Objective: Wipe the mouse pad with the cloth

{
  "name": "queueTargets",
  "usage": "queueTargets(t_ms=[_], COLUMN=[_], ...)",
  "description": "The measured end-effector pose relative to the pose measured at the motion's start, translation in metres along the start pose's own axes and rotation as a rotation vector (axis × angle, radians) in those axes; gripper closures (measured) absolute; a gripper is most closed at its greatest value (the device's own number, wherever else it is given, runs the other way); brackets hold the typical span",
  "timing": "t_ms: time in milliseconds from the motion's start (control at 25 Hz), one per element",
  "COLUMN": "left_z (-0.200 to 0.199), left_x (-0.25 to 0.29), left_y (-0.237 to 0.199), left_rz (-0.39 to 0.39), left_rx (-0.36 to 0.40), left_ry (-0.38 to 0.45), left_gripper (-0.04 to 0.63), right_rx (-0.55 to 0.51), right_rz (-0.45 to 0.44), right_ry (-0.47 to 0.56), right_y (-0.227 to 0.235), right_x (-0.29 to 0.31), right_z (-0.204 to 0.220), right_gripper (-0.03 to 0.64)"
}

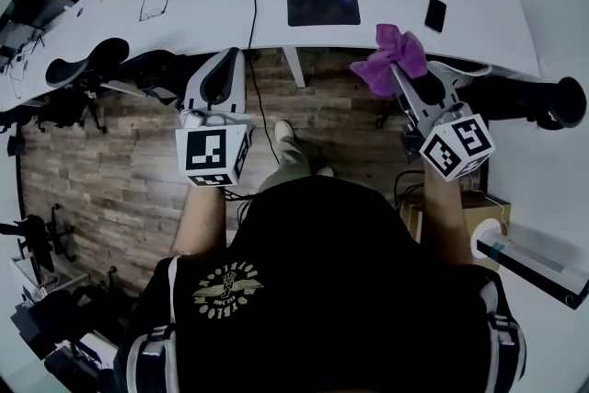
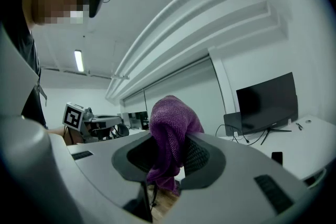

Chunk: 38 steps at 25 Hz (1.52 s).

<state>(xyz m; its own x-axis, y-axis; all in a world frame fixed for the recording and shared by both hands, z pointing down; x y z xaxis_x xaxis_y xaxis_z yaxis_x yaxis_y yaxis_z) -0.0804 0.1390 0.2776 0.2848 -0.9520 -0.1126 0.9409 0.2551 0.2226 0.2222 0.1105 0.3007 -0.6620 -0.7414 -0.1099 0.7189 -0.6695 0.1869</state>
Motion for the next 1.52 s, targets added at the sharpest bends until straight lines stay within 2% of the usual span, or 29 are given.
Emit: queueTargets(t_ms=[280, 800, 1520], left_z=[0.017, 0.047, 0.075], left_x=[0.020, 0.087, 0.171], left_y=[-0.002, -0.036, -0.108], left_rz=[0.030, 0.070, 0.121], left_rx=[-0.020, -0.055, -0.061], left_ry=[-0.028, -0.070, -0.089], left_gripper=[0.594, 0.592, 0.593], right_rx=[0.020, 0.033, 0.059], right_rz=[0.019, 0.038, 0.077], right_ry=[-0.006, -0.041, -0.057], right_y=[0.012, 0.040, 0.069], right_x=[0.019, 0.090, 0.189], right_z=[0.009, 0.020, 0.029], right_gripper=[0.508, 0.507, 0.507])
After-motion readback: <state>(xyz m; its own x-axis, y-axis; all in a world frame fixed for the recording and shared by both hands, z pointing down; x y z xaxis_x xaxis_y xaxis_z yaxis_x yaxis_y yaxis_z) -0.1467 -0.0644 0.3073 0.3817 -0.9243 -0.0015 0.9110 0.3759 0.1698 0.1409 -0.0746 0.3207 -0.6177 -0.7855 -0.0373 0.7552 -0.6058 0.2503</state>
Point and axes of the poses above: the fingertips, and each gripper's own axes: x forward along the fingers, y to its right, z out of its underside, the point moved 5 cm from there along -x, backward along the fingers, and after that the axes turned 12 degrees about y, right-handed, at the moved point
